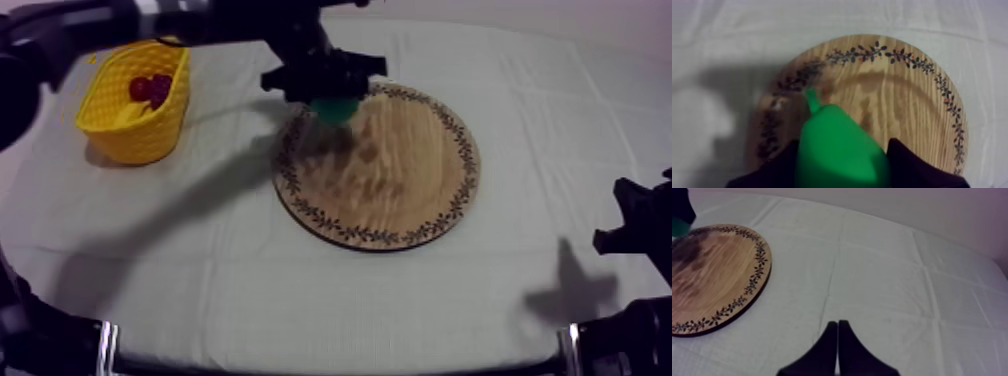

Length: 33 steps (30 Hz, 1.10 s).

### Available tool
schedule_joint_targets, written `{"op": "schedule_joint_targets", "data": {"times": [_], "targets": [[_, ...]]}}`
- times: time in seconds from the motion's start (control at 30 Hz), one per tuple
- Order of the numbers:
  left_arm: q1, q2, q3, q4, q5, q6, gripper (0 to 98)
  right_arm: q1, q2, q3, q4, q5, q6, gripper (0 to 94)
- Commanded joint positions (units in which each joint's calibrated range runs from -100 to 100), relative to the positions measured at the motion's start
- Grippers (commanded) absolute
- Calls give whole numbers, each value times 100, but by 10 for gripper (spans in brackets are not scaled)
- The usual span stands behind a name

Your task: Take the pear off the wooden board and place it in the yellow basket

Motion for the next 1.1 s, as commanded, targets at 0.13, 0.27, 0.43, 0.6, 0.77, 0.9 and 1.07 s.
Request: {"op": "schedule_joint_targets", "data": {"times": [0.13, 0.27, 0.43, 0.6, 0.77, 0.9, 1.07], "targets": [[-449, -1911, 1722, 182, 344, -382, 452, 0, -5, 0, 2, 1, 0, 3], [-976, -2854, 2429, 246, 632, -663, 454, 0, -5, 0, 2, 1, 0, 3], [-1726, -3683, 2985, 82, 743, -1019, 457, 0, -5, 0, 2, 1, 0, 3], [-2247, -3899, 3260, -233, 588, -1190, 459, 0, -5, 0, 2, 1, 0, 3], [-2584, -3704, 3378, -358, 235, -1299, 458, 0, -5, 0, 2, 1, 0, 3], [-2721, -3417, 3433, -387, -95, -1419, 455, 0, -5, 0, 2, 1, 0, 3], [-2761, -2989, 3366, -409, -284, -1426, 456, 0, -5, 0, 2, 1, 0, 3]]}}
